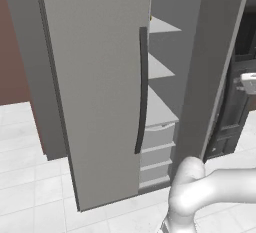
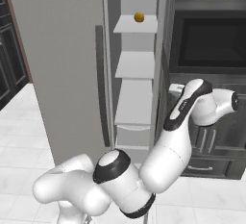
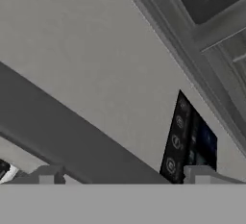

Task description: Pick up the frozen fish from the freezer, place it on any shelf in the fridge, and close the fridge and freezer doors when done.

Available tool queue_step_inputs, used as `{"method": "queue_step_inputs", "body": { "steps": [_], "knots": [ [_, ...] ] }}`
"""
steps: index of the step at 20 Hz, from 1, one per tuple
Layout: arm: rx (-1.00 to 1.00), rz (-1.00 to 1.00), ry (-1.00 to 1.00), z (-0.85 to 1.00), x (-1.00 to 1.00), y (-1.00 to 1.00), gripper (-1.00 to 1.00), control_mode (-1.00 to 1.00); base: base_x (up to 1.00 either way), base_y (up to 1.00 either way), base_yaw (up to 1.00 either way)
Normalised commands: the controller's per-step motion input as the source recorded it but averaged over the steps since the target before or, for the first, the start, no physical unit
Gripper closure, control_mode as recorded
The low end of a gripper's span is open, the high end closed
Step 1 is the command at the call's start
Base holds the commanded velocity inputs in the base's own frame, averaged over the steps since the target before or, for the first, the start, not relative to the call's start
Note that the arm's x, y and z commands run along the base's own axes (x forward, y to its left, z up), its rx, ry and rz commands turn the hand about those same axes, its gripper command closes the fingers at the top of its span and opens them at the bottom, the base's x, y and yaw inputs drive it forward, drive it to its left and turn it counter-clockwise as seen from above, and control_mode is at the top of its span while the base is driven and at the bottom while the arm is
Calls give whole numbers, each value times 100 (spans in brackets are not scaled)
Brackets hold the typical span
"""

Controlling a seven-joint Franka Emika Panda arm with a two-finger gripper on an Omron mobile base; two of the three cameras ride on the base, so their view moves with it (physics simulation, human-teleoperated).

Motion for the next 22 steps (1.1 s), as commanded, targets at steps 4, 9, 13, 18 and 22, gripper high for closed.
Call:
{"method": "queue_step_inputs", "body": {
  "steps": [4, 9, 13, 18, 22],
  "knots": [
    [1, 17, 0, 0, 40, 100, -100, -100, 0, 0, 0],
    [0, 6, -1, 0, 58, 100, -100, -100, 0, 0, 0],
    [0, 0, -5, 0, 66, 100, -100, -100, 0, 0, 0],
    [0, -7, -9, 0, 68, 100, -100, -100, 0, 0, 0],
    [0, -14, -11, 0, 72, 100, -100, -100, 0, 0, 0]
  ]
}}
